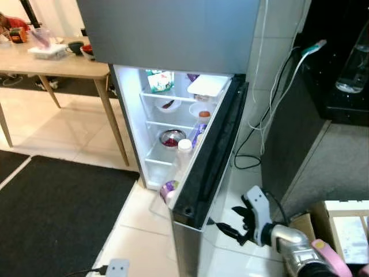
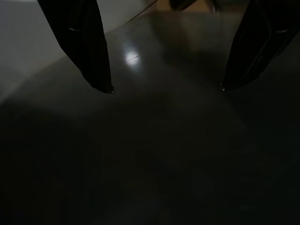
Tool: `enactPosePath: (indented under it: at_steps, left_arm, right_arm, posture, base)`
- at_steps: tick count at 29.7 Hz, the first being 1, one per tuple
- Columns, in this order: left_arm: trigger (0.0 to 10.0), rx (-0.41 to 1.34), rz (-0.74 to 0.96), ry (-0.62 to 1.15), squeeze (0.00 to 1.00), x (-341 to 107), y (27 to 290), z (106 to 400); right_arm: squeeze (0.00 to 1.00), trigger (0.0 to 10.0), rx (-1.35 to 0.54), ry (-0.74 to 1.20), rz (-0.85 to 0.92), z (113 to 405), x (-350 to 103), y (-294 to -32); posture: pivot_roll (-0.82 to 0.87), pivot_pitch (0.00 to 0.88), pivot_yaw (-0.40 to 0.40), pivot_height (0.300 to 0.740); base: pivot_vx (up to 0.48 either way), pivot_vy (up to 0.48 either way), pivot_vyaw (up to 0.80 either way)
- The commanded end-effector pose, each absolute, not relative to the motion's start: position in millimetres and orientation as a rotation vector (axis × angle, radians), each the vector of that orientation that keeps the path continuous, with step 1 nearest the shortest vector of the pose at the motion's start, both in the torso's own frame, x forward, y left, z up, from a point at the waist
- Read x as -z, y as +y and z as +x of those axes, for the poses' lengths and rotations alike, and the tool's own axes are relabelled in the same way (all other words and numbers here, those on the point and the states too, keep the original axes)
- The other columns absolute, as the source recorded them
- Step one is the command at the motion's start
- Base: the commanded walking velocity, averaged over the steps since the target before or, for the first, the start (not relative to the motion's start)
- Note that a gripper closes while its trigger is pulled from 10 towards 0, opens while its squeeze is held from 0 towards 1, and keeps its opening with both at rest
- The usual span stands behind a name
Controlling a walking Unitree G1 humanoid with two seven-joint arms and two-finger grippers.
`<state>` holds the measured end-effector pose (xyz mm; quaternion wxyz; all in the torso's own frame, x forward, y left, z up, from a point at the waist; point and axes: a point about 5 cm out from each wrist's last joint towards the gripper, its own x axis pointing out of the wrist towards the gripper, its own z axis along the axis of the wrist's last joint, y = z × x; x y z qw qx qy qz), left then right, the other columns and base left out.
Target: Restocking fridge
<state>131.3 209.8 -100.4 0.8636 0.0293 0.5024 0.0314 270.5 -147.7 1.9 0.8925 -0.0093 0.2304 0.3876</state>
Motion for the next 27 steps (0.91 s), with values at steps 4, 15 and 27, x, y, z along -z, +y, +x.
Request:
enactPosePath:
  at_steps: [4, 15, 27]
  left_arm:
    - [10.0, -0.076, 0.057, 1.065, 0.0, 102, 211, 127]
    - [10.0, -0.074, 0.069, 1.071, 0.0, 102, 212, 126]
    - [10.0, -0.082, 0.067, 1.059, 0.0, 101, 211, 128]
  right_arm:
    - [0.0, 10.0, -0.797, 0.484, -0.04, 271, -1, -148]
    - [0.0, 10.0, -0.841, 0.484, -0.05, 269, 0, -142]
    - [0.0, 10.0, -0.844, 0.479, -0.205, 283, -5, -125]
  posture:
    - [-0.16, 0.0, -0.001, 0.74]
    - [-0.15, 0.0, -0.003, 0.74]
    - [-0.13, 0.0, -0.019, 0.74]
  base:
    - [0.0, 0.0, 0.78]
    - [0.0, 0.0, 0.78]
    - [0.0, 0.0, 0.77]
